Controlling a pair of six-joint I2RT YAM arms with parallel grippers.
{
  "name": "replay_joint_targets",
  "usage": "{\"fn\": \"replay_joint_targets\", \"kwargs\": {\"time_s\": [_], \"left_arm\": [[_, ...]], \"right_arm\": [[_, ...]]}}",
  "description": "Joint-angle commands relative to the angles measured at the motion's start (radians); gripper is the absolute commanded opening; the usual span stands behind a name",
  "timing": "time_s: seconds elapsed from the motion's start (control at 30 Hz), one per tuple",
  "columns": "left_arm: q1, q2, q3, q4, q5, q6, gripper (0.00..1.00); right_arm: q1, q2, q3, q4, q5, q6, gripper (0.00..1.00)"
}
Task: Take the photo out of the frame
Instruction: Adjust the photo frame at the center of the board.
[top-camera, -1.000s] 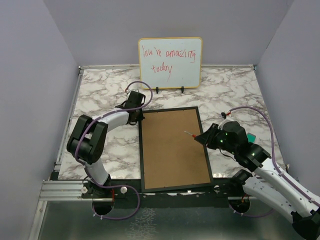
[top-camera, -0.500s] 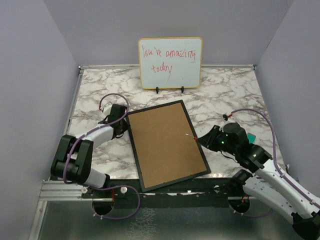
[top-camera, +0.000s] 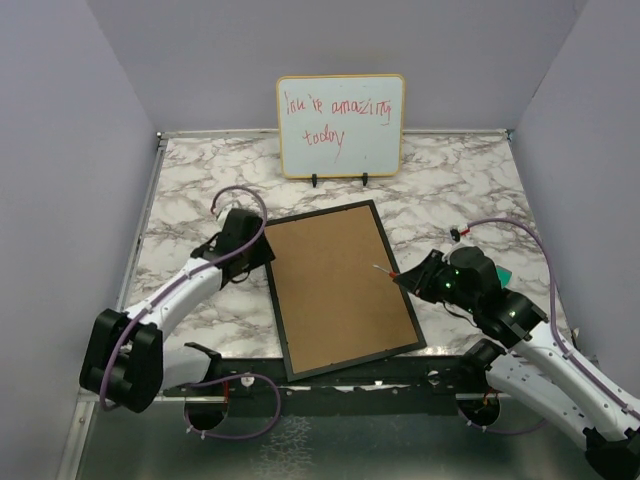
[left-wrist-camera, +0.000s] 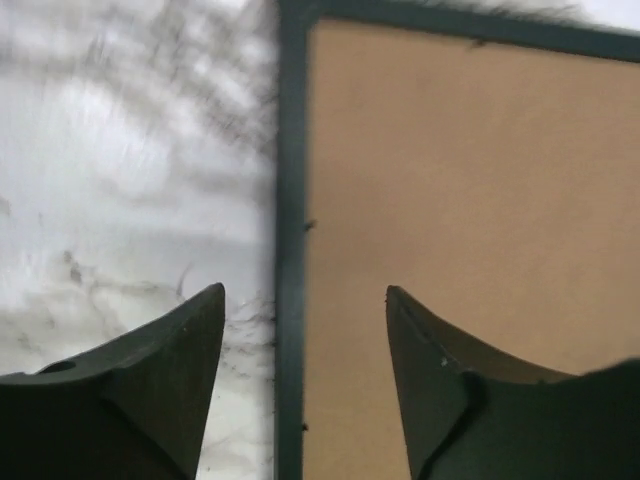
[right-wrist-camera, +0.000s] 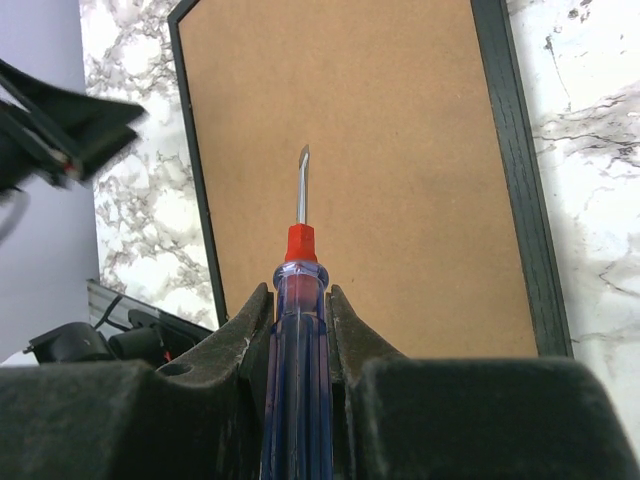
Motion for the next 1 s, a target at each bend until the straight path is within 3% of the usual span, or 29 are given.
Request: {"fn": "replay_joint_targets", "kwargs": {"time_s": [0.0,0.2,0.37,0.53,0.97], "left_arm": [[-0.006,0.089,0.308,-0.081,0.075,0.375,0.68],[-0.006,0.377,0.585,-0.145,0.244,0.724,0.66],[-0.005,0.54,0.673,-0.187,0.29,0.954,0.63],[-0.001,0.637,0.715,-0.228,0.291,1.075,0.62],[0.036,0.783,0.832,-0.248,0.283,1.175,0.62]], "right_arm": [[0.001,-0.01,0.012,-0.035,0.054,0.019,0.01],[0.002,-0.018,0.009,-0.038,0.084,0.019,0.01],[0.001,-0.041,0.015,-0.066,0.126,0.011,0.0],[0.001,-0.064,0.014,-0.081,0.152,0.001,0.01],[0.001,-0.014,0.011,-0.054,0.111,-0.014,0.0]]}}
